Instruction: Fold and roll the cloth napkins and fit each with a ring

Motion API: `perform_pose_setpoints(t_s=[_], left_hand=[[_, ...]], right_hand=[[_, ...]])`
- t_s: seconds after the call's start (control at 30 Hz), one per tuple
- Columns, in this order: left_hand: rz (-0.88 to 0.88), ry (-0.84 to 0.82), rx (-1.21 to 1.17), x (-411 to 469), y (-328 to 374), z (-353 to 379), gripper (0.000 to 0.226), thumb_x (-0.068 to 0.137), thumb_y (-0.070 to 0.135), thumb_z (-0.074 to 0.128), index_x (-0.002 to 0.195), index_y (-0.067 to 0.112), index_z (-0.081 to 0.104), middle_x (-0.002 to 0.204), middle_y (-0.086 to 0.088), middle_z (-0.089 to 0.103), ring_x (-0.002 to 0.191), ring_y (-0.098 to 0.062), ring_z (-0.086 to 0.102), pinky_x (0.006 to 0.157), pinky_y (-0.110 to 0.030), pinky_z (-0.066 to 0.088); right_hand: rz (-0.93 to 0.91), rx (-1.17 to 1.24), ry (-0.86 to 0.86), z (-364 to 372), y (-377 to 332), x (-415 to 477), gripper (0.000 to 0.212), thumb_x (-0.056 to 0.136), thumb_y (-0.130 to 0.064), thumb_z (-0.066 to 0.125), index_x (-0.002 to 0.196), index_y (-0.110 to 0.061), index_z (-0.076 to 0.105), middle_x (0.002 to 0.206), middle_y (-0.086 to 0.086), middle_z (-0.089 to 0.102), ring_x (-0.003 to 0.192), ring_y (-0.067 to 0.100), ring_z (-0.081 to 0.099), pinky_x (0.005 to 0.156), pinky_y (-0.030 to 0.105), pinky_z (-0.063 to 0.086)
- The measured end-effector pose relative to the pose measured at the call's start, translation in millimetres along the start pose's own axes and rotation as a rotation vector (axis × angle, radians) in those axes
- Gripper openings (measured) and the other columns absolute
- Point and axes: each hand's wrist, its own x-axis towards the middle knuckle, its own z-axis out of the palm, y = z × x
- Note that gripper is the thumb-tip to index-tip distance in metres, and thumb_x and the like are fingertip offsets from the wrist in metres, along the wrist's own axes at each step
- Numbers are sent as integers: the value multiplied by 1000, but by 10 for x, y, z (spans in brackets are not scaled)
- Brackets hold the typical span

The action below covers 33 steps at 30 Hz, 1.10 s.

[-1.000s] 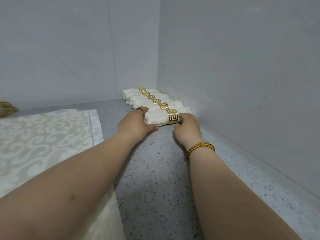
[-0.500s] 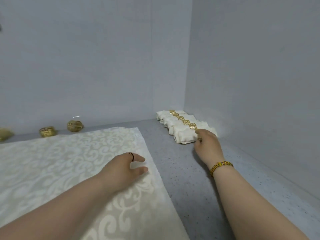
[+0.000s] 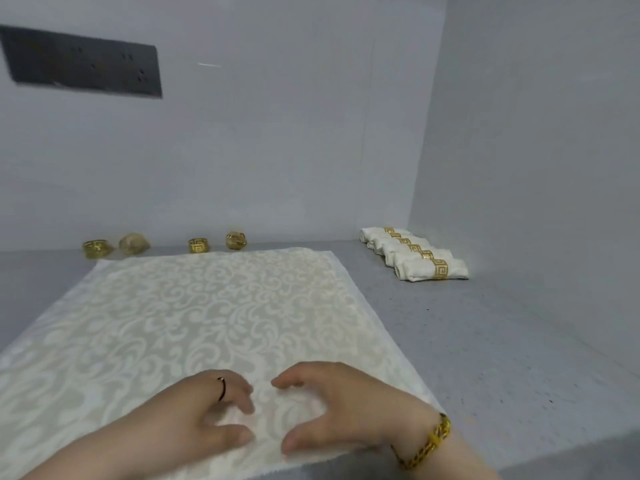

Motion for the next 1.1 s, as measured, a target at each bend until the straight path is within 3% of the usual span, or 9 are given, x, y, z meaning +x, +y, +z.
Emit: perform_pose_setpoints(t_s=[0.17,0.27,0.43,0.5,0.57,0.7,0.83,0.97,1.1], left_hand=[[6,76,-91,-279,-99,95,69,27,96,40,93,77,37,120,42,36,114,28,28,90,3,25],[30,98,-110,-337,-98,97,67,22,93,46,87,76,44,115,43,38,111,31,26,85,6,24],[47,124,-136,-347,-76,110,59,21,90,53,76,70,54,104,44,49,107,25,36,87,-1,31],[58,127,-141,-356,-72,128,29,45,69,73,67,69,54,106,50,42,105,21,42,90,-6,37],[90,160,-129,-348,-78,127,29,74,39,70,61,62,59,103,54,37,105,18,43,89,-6,39],[87,156,-103,-345,-92,134,20,85,35,59,71,49,57,91,63,34,106,21,37,84,0,35],[80,155,-139,-345,-92,130,24,87,35,55,67,46,62,100,53,39,102,20,43,83,-3,37],[43,148,-200,-360,-96,130,36,87,34,55,59,57,62,93,40,57,98,18,47,82,-4,38],[31,141,-214,-365,-86,129,27,89,29,54,69,46,62,95,32,58,99,18,47,84,-3,36]], right_hand=[[-80,-113,181,399,17,30,37,82,-36,62,115,-21,63,133,-12,51,123,-1,38,97,2,22],[-98,-110,315,566,11,30,45,80,-49,48,110,-21,67,128,-13,55,121,-3,39,93,-3,20],[-47,-24,403,605,7,31,23,89,-28,55,104,-19,70,121,-12,60,113,-7,45,97,5,30],[-41,7,413,617,-10,38,22,89,-25,56,103,-17,70,119,-11,61,110,-8,46,97,7,32],[-33,36,420,631,-8,37,21,88,-23,57,102,-15,71,116,-10,63,106,-11,46,94,5,32],[-25,77,399,639,-17,10,19,84,-22,62,98,-13,72,108,-16,61,96,-24,46,90,0,32],[9,93,449,638,-3,-5,22,86,-22,60,105,-16,69,106,-20,58,99,-18,48,90,-1,32],[-11,28,494,638,-25,-10,23,90,-20,53,107,-13,68,105,-13,63,102,-12,44,83,-1,36],[-16,18,511,640,-42,-21,22,91,-21,52,103,-13,69,102,-8,67,98,-8,47,79,3,39]])
